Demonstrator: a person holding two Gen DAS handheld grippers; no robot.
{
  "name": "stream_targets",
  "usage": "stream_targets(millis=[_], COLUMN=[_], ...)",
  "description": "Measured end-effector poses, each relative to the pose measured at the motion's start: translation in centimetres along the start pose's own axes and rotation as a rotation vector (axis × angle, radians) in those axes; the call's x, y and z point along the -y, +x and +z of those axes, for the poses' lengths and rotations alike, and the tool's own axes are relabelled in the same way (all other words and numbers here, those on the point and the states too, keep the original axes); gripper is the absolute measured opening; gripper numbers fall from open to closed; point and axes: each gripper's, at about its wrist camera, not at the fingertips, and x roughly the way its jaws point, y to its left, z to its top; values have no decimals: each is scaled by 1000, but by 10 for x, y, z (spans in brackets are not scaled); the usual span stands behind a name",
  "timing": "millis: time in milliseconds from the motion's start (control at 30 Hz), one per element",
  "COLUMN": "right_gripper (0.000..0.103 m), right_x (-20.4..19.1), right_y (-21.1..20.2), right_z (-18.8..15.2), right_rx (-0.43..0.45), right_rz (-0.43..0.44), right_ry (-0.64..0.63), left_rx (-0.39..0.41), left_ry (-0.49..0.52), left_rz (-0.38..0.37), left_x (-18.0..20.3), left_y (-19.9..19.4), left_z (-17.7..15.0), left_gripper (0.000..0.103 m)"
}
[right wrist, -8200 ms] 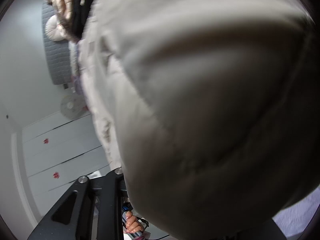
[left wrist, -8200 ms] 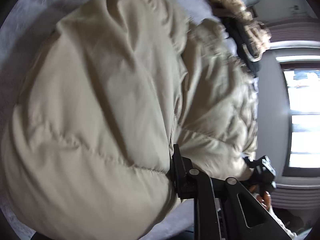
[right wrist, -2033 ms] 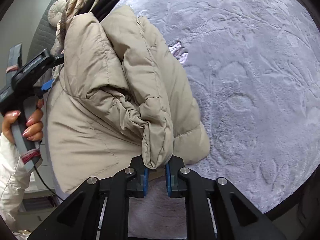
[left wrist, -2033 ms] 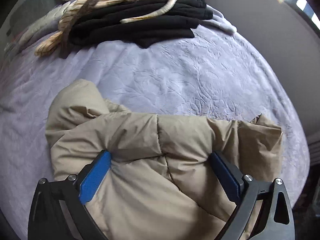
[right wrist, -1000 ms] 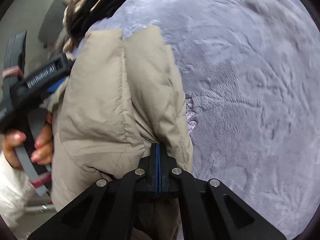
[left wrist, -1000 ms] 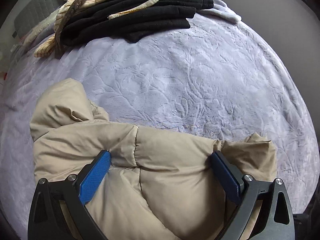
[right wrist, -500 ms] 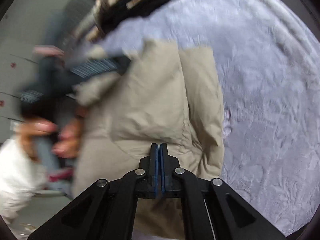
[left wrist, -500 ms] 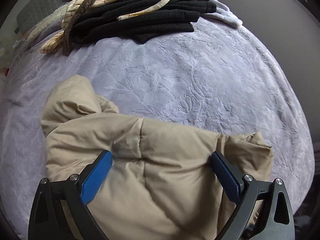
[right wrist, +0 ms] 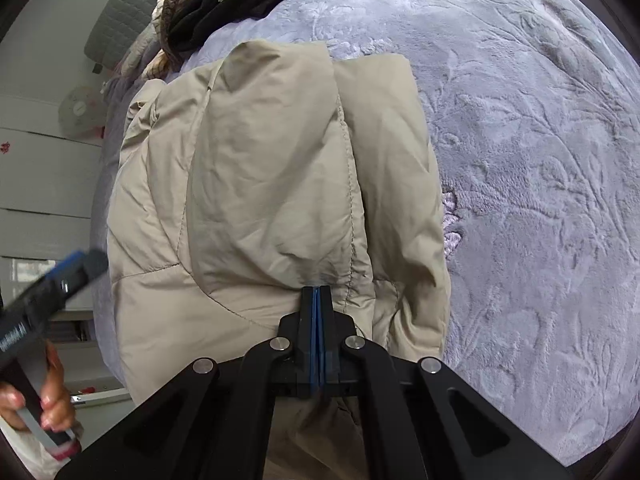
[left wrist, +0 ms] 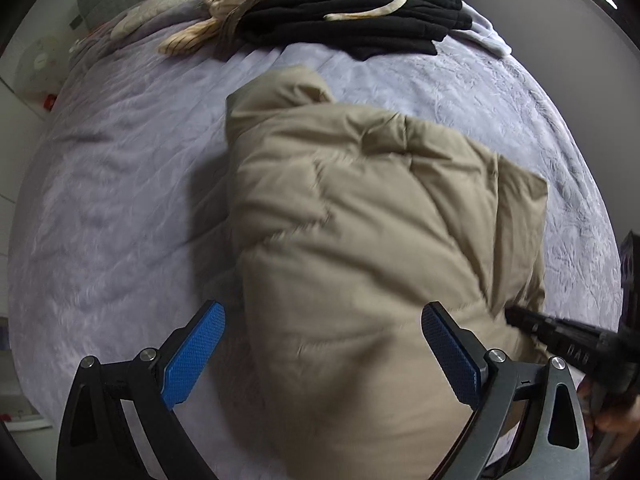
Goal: Fold large clothes
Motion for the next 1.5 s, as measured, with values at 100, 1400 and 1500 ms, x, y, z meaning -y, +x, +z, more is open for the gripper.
stream_targets(millis=[100, 1400, 1500], right_gripper=[1, 87, 87], right_x=[-5, 35, 41], right_y=[-11, -45, -41], right_z=[-1, 2, 8], right_rx=[7, 70, 49], right_rz=[-19, -20, 7], right_ry=[4, 27, 45], left_rx=[-13, -57, -100], left_ry=[-19, -178, -215], left_rz=[-1, -176, -305], left_x=[-9, -58, -74], left_y=[-1, 28, 42], left_z=[-11, -25, -21], left_gripper=[99, 102, 102])
